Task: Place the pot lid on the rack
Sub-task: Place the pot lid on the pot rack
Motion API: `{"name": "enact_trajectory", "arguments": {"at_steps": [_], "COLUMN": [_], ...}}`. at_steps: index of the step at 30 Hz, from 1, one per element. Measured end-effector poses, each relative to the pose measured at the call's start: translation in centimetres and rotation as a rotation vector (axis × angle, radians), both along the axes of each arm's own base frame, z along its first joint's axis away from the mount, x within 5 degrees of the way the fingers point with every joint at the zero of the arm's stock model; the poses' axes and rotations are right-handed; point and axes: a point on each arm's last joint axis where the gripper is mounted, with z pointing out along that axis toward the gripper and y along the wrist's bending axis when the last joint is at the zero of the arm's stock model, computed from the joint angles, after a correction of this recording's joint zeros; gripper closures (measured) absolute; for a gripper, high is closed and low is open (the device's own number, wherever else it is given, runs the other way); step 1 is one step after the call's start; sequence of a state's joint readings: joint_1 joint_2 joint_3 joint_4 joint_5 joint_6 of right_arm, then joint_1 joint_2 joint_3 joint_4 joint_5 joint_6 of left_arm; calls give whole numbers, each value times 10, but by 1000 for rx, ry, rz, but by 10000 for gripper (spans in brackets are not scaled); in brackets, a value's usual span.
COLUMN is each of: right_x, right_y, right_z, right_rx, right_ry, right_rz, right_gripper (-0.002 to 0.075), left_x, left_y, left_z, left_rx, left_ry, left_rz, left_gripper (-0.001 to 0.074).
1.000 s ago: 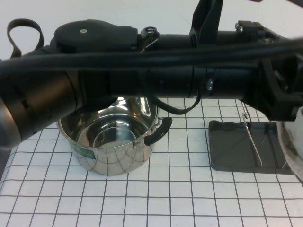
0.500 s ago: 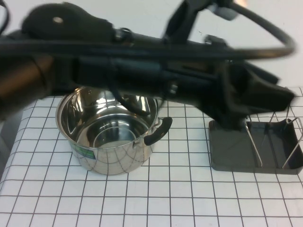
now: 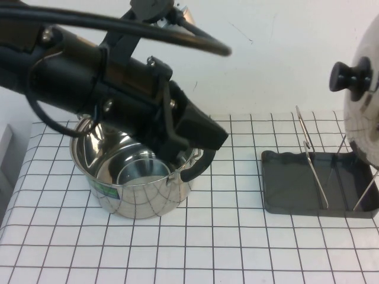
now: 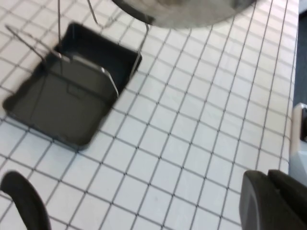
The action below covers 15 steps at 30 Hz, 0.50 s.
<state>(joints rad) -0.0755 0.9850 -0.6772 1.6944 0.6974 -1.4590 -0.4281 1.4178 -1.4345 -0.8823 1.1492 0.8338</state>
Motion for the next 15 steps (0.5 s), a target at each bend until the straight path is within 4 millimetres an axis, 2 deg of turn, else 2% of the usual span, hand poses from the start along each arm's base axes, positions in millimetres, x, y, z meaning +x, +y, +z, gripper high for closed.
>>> {"name": "enact_trajectory", "arguments": {"at_steps": [7, 15], "right_x": [51, 85], "right_y": [-1, -3], "right_z": [-32, -66], "right_rx": [-36, -91], "right_ry": [118, 189], "right_rz": [53, 85], "right_gripper": [648, 649], "left_x": [-15, -17], "left_y": [7, 8], "left_z": [10, 14], "left_rx": [10, -2], "left_ry": [-7, -28], "left_rz": [-13, -1], "left_gripper": [735, 737]}}
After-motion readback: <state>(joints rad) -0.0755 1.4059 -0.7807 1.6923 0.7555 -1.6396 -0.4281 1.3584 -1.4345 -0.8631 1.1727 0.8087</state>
